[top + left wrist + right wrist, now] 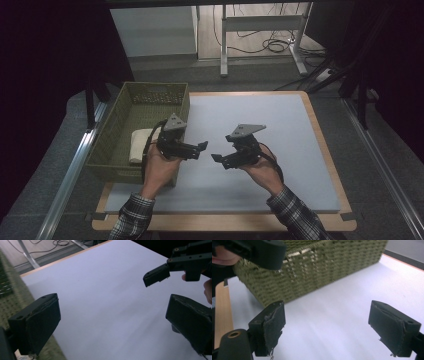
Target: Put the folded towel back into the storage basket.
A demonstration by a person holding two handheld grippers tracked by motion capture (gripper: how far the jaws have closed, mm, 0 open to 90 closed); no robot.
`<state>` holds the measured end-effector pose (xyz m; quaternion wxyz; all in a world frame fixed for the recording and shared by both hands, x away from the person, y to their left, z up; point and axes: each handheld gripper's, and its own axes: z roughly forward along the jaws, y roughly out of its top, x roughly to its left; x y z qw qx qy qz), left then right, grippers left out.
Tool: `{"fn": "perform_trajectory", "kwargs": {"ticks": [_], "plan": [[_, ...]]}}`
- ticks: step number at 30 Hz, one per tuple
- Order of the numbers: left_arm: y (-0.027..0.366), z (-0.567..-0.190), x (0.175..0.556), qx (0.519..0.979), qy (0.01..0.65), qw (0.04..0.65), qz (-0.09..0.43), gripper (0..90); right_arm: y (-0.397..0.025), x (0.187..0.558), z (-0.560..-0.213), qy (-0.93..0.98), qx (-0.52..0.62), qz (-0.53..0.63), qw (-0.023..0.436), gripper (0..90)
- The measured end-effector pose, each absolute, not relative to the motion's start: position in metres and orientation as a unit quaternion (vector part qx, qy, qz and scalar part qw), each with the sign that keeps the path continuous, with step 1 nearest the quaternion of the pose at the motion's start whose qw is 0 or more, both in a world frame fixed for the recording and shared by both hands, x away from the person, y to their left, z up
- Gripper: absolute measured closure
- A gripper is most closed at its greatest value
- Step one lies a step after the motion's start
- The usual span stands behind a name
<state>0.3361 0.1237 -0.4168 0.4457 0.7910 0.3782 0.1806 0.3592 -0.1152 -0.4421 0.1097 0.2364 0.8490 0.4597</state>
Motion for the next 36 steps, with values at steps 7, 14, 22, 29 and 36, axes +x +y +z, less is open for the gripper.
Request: {"fn": "perform_trajectory", "kwargs": {"ticks": [7,14,22,29,36], "plan": [[0.102,-0.426,0.331,0.788,0.376,0.448,0.193,0.0,-0.152,0.352,-0.450,0.847,0.253,0.451,0.124,12.7],[0.078,-0.436,0.323,0.792,0.358,0.466,0.166,0.0,-0.185,0.343,-0.460,0.843,0.272,0.445,0.133,11.9],[0.051,-0.465,0.309,0.796,0.342,0.475,0.153,0.0,-0.223,0.331,-0.474,0.835,0.298,0.439,0.145,11.1],[0.047,-0.499,0.302,0.807,0.345,0.453,0.155,0.1,-0.247,0.324,-0.487,0.830,0.317,0.433,0.152,10.7],[0.053,-0.534,0.302,0.820,0.363,0.417,0.149,1.1,-0.263,0.323,-0.512,0.837,0.335,0.406,0.152,9.6]]}}
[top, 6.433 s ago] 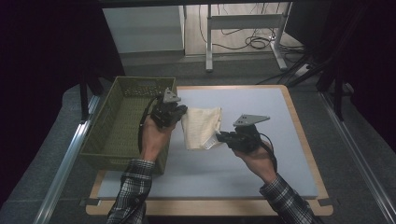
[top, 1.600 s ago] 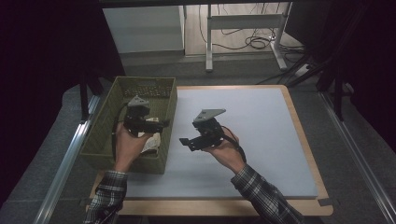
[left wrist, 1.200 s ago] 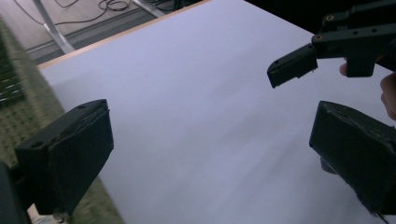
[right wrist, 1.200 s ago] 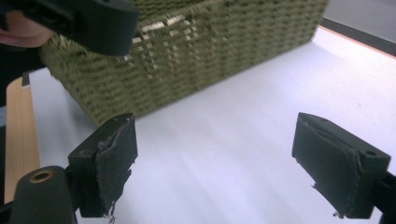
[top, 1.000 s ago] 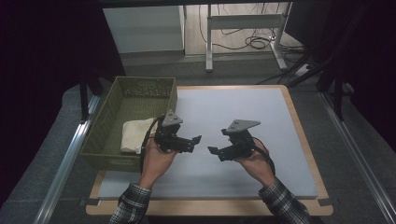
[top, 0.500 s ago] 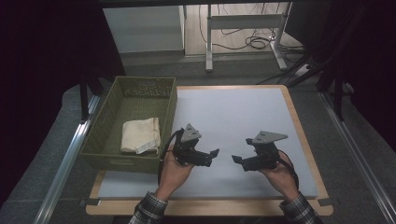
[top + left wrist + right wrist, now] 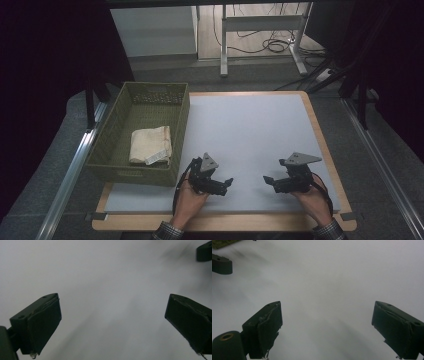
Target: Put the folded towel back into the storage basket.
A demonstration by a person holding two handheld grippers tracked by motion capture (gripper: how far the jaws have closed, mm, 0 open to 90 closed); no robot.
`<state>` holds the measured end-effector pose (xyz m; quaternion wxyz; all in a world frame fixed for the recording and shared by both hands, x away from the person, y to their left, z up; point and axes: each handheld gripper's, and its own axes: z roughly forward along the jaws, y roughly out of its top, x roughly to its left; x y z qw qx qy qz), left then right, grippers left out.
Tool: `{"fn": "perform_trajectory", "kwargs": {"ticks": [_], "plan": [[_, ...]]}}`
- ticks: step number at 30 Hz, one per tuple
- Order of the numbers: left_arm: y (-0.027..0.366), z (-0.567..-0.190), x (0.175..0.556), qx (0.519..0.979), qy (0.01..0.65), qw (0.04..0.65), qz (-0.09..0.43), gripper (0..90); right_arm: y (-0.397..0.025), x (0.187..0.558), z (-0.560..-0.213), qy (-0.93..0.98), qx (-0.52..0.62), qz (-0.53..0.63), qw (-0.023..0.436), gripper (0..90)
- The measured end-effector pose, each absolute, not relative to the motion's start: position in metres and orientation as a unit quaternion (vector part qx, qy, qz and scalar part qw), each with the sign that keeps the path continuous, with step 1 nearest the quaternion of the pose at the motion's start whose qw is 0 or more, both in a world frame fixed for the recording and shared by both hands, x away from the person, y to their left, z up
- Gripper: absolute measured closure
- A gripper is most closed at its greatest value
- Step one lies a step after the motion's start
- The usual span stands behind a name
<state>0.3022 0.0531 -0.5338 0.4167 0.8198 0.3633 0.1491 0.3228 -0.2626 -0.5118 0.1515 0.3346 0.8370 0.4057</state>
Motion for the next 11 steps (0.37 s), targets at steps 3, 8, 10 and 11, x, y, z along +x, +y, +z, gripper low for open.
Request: {"fn": "perform_trajectory", "kwargs": {"ticks": [3,8,10,11], "plan": [[0.052,-0.543,0.305,0.833,0.372,0.386,0.139,1.2,-0.266,0.324,-0.523,0.843,0.341,0.388,0.151,9.0],[0.045,-0.545,0.310,0.848,0.377,0.350,0.132,0.5,-0.265,0.327,-0.531,0.854,0.343,0.363,0.147,7.9],[0.045,-0.545,0.310,0.847,0.378,0.350,0.131,0.1,-0.262,0.325,-0.532,0.859,0.337,0.352,0.159,7.6],[0.045,-0.545,0.310,0.847,0.378,0.350,0.131,0.1,-0.261,0.325,-0.532,0.861,0.334,0.348,0.163,7.5]]}}
